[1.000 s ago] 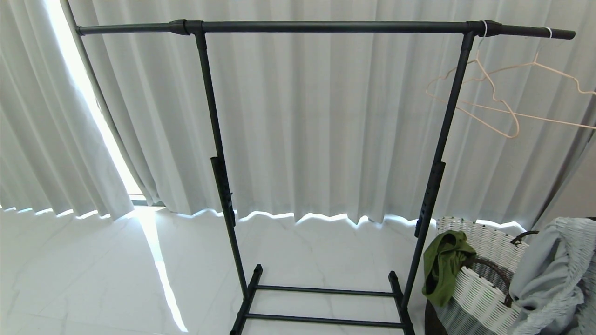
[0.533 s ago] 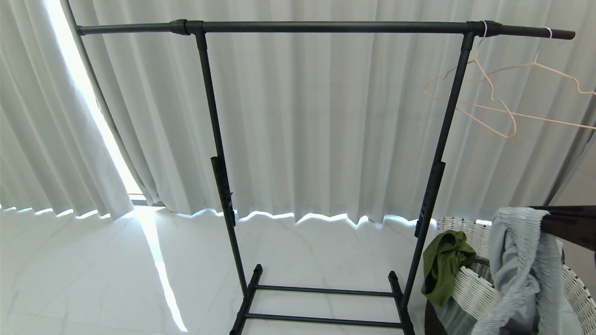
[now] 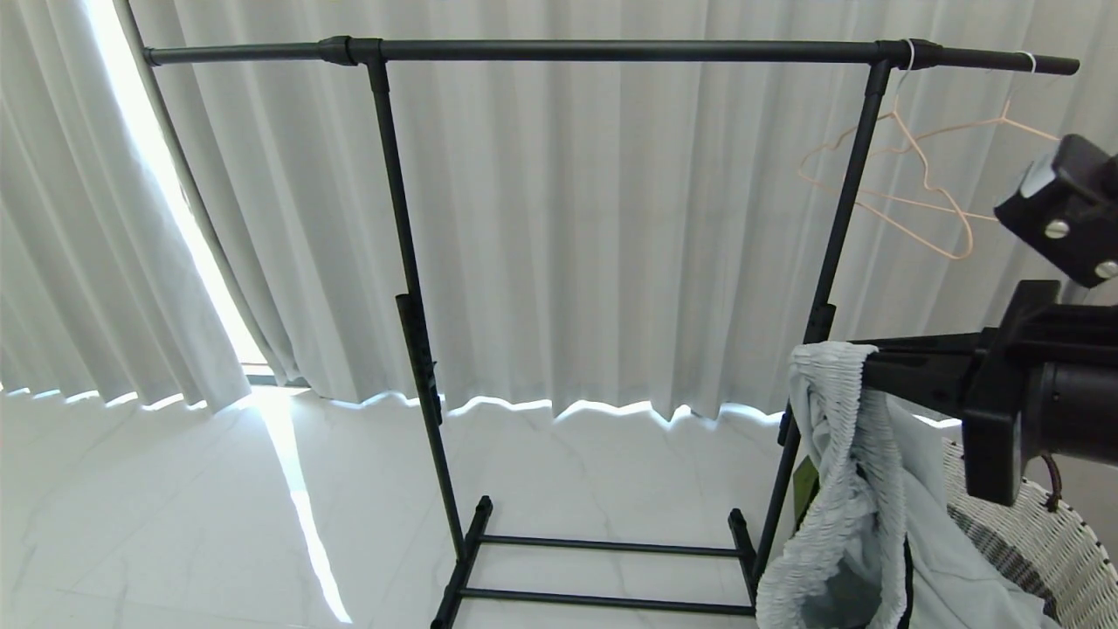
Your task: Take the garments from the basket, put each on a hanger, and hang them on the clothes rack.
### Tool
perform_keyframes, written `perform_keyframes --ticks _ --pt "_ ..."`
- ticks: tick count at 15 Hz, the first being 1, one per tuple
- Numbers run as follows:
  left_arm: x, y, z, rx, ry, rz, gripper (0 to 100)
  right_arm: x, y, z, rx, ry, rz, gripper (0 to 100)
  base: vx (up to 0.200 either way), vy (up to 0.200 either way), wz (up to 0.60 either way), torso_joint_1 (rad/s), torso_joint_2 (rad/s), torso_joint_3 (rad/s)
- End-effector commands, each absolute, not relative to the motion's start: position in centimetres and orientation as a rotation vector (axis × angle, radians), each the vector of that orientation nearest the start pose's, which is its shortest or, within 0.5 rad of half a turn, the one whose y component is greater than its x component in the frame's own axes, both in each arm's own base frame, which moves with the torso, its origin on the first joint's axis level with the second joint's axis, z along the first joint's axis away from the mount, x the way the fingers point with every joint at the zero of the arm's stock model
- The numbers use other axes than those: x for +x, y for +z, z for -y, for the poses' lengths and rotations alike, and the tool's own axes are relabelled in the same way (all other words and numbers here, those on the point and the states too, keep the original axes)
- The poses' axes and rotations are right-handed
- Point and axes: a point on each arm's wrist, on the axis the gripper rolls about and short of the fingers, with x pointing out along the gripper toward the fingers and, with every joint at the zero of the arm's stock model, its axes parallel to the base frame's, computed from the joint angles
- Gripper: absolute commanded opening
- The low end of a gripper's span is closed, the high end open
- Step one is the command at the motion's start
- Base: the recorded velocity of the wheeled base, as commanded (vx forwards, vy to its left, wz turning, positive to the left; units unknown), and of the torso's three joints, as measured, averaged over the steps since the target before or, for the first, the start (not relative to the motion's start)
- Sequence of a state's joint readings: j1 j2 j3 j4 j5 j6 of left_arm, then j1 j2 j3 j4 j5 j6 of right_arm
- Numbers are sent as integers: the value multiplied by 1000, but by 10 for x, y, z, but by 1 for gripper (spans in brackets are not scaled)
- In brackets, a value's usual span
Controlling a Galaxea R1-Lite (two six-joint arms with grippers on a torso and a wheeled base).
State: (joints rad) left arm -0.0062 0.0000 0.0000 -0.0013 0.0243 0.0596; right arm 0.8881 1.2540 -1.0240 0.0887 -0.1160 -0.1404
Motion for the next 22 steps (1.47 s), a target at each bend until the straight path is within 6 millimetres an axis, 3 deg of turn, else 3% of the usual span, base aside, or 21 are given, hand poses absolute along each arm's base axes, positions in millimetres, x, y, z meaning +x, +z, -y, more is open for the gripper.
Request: perform_keyframes --ticks 1,2,5,8,9,14,15,16,18,20,22 --pt "-23 76 -1 58 18 1 100 128 284 -164 -293 817 -260 0 0 0 0 0 0 0" --pt "-23 76 -1 84 18 1 100 128 283 -172 -275 835 -265 0 0 0 0 0 0 0" --pt "-23 79 -1 84 13 27 100 126 279 -170 -271 834 -266 0 0 0 0 0 0 0" --pt "-24 166 3 12 -191 117 100 118 280 -159 -265 834 -255 0 0 0 0 0 0 0" --pt "-16 183 5 14 -293 93 100 116 279 -155 -263 834 -251 0 0 0 0 0 0 0" --pt "66 244 26 -17 -732 -128 100 104 286 -138 -239 828 -211 0 0 0 0 0 0 0" --pt "103 268 46 -57 -825 -172 100 104 287 -137 -235 826 -207 0 0 0 0 0 0 0" --pt "128 273 63 -79 -873 -218 100 105 287 -138 -236 823 -208 0 0 0 0 0 0 0" --pt "166 257 95 -69 -906 -318 100 110 286 -138 -236 806 -215 0 0 0 0 0 0 0" --pt "182 233 131 -52 -936 -433 100 113 285 -137 -234 790 -221 0 0 0 0 0 0 0" --pt "183 208 167 -49 -965 -568 100 115 285 -138 -217 789 -229 0 0 0 0 0 0 0"
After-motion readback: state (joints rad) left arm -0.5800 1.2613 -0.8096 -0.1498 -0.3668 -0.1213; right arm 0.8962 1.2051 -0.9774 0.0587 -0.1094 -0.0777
